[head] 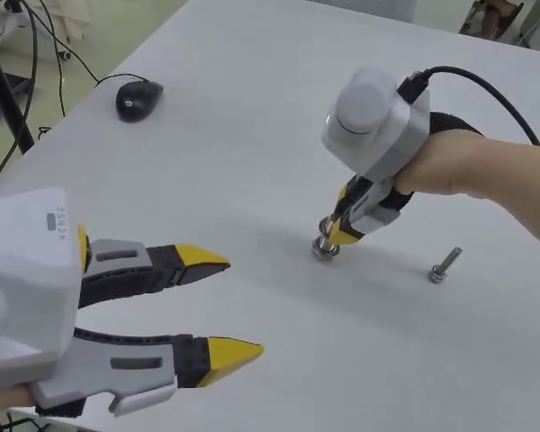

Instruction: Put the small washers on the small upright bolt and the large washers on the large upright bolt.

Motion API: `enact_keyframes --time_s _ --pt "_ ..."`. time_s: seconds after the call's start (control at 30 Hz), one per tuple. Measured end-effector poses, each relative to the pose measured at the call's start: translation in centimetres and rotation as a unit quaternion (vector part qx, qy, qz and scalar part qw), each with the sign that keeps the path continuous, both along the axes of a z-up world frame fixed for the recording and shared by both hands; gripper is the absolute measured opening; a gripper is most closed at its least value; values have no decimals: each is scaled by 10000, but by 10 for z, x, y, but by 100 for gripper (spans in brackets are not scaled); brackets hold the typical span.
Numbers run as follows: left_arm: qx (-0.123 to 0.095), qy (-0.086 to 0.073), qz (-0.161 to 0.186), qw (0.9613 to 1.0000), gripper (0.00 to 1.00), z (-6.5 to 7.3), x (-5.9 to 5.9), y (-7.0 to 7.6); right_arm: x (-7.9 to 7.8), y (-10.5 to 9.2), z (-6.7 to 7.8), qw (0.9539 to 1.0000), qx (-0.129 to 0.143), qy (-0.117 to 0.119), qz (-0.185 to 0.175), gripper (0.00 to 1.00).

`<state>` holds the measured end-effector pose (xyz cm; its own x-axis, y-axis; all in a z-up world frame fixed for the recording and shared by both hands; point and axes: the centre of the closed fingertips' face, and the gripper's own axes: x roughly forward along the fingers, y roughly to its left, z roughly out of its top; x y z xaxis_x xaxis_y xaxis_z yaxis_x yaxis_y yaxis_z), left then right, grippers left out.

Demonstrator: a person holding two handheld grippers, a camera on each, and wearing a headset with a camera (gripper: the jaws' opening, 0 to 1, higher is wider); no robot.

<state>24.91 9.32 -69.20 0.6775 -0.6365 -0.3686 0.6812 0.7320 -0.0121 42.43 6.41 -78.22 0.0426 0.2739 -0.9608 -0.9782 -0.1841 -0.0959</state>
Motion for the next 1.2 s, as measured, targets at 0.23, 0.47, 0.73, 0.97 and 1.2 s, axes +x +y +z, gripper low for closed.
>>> enact_keyframes --time_s 0.23,0.47,0.73,0.97,1.2 --pt "-9 8 17 10000 43 -1 0 1 3 1 -12 10000 -42 21 -17 22" --pt "-10 36 30 10000 43 -3 0 3 4 2 -19 10000 -52 75 -36 22" --pt "-14 56 47 10000 43 -5 2 6 8 3 -28 9999 -72 67 -71 22" --pt "-3 64 52 10000 43 -6 3 7 9 4 -29 9998 -49 139 -133 23" --pt "0 55 51 10000 43 -7 4 7 4 -1 -29 9997 -8 223 -140 27"
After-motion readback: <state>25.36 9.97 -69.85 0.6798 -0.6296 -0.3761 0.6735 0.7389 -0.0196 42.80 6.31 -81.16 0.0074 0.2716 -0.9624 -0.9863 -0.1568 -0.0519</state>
